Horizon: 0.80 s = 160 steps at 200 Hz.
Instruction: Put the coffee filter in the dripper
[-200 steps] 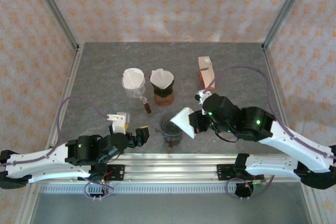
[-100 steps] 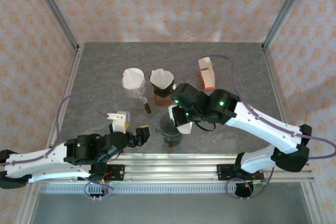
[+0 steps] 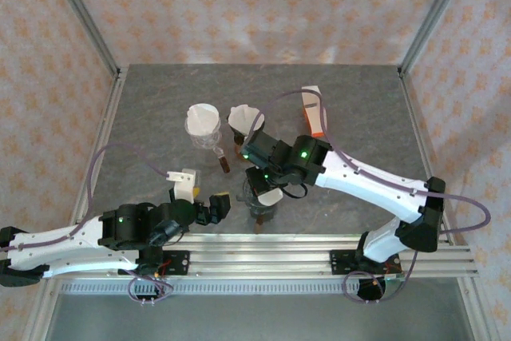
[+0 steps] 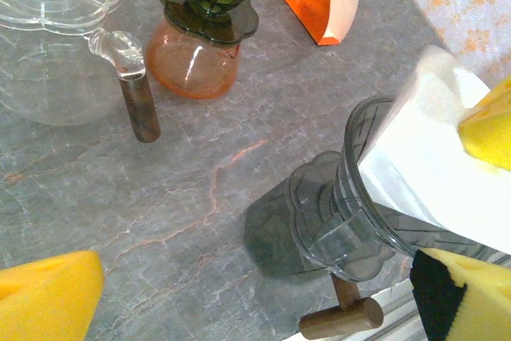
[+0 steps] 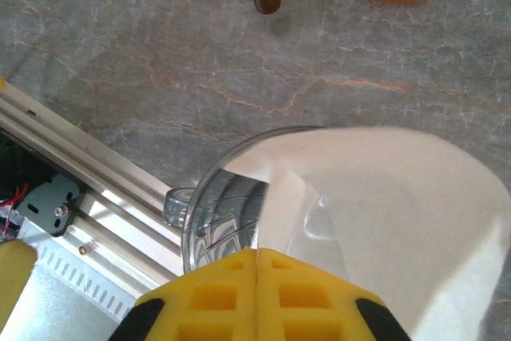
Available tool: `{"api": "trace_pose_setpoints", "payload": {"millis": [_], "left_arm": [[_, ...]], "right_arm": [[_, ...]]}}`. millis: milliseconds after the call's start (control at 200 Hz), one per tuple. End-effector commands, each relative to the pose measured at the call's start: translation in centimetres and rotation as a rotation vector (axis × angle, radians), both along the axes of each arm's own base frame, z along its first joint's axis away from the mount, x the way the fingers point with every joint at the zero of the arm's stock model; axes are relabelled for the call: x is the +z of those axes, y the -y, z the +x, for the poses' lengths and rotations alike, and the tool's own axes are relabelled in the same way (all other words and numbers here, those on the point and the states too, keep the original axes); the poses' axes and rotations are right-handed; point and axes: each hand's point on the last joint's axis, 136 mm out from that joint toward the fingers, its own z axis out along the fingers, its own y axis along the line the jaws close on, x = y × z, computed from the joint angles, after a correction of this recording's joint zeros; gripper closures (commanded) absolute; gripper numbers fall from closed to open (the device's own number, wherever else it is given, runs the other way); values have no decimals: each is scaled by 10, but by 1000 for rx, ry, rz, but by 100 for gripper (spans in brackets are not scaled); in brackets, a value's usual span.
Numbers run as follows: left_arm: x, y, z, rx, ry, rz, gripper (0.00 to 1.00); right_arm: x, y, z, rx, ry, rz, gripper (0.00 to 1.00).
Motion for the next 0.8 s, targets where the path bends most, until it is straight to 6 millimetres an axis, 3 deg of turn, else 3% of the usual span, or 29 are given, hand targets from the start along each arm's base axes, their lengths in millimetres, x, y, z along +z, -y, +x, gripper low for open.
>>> {"api": "trace_pose_setpoints", "payload": {"millis": [0,195,325,490,586,701,796], "left_arm": [[10,2,2,7,16,-43,0],[13,4,2,1,16,-53,0],[18,5,3,-2,26,-64,0],[26,10,3,-18,34,-75,2],[32,15,4,-35,37,-51,10],[41,23,8,-51,40,12,27],[44,39,14,-95,16,70,29]], "right_arm": [[-12,-6,2,-3,-4,-3,100],[-17,-11,0,-13,-16,28,97],[-20,-11,-1,-18,-25,41,82],[4,-4,3,-47,47,123,62],[17,8,4,-71,90,149,56],[28,25,5,-109,141,188,53],[27,41,9,-155,189,187,50]]}}
